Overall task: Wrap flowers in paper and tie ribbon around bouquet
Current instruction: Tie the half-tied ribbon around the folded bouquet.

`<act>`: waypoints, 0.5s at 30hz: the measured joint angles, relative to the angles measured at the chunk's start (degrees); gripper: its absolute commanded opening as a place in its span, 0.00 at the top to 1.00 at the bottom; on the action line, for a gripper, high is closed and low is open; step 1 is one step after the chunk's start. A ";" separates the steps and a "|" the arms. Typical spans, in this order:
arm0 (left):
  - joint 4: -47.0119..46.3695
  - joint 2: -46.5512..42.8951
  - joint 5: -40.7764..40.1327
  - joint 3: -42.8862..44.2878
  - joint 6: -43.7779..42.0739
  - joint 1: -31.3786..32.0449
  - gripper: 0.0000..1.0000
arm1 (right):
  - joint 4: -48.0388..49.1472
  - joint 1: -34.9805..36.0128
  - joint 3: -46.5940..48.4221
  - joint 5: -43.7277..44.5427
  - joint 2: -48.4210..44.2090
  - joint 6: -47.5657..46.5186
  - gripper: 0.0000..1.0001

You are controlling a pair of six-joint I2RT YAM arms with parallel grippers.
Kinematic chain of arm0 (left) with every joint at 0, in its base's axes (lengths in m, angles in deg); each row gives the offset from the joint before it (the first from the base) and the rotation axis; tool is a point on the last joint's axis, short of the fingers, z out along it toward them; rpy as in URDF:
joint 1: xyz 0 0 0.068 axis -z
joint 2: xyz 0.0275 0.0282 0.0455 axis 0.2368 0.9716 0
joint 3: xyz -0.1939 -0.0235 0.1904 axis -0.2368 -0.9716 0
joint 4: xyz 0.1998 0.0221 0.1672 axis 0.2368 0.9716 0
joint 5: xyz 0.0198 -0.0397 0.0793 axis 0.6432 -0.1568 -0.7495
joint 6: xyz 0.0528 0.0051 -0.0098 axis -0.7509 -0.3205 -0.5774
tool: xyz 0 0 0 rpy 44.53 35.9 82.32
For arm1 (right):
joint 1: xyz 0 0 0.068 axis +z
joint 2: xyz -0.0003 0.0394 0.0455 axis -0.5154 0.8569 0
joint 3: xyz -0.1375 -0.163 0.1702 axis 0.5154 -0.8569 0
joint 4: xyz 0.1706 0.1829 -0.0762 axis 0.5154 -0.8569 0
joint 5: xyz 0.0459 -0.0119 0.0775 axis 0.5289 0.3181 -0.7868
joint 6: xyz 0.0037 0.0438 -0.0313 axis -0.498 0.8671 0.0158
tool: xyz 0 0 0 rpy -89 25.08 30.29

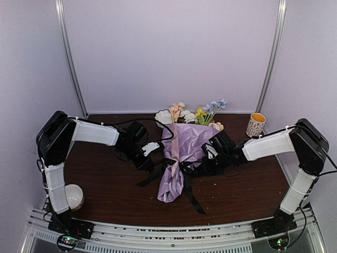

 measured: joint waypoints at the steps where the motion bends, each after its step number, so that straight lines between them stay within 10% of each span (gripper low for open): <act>1: 0.00 -0.02 -0.07 0.13 0.00 0.00 1.00 | 0.87 0.00 -0.50 -0.72 -0.04 0.17 1.00; 15: -3.56 1.84 -0.83 10.14 1.75 -2.43 1.00 | 6.58 8.81 -15.89 -2.16 -10.01 5.81 1.00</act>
